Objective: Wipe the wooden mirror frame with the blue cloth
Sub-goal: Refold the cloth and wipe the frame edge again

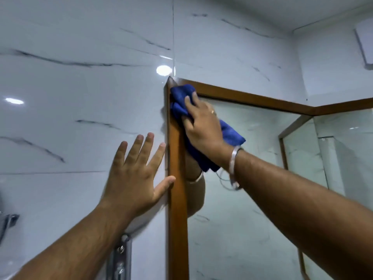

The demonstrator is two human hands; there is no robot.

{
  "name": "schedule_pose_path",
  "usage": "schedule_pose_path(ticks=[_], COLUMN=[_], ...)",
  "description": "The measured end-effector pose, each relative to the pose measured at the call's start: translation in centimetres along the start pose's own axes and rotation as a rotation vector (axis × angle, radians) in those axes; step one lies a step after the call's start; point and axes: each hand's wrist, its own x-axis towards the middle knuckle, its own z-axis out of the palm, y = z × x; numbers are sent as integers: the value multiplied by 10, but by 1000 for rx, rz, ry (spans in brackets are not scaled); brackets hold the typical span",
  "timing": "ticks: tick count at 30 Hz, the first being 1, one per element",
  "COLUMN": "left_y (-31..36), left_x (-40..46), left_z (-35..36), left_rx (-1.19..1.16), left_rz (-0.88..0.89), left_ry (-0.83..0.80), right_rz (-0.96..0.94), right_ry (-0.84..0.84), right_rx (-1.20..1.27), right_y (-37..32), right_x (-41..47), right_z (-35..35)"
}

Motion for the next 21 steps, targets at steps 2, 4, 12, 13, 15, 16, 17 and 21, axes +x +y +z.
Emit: schedule_pose_path(ticks=[2, 4, 12, 13, 15, 16, 17, 21], left_y=[-7, -10, 11, 18, 28, 32, 35, 41], left_x=[-16, -29, -50, -52, -53, -55, -56, -59], left_z=[2, 4, 14, 15, 14, 14, 14, 14], left_rx=[42, 71, 39, 35, 30, 34, 37, 39], left_rz=[37, 54, -132, -154, -202, -222, -231, -239], left_ry=[0, -9, 15, 8, -5, -12, -9, -16], right_rz=[-6, -10, 137, 136, 123, 123, 124, 214], right_ry=[6, 0, 90, 68, 6, -25, -59, -235], right_rx=[-61, -74, 174, 169, 150, 143, 136, 165], right_y=[-2, 4, -13, -13, -14, -16, -18, -46], right_x=[-1, -8, -100, -134, -207, -248, -290, -465], right_z=[-6, -8, 29, 35, 45, 50, 55, 74])
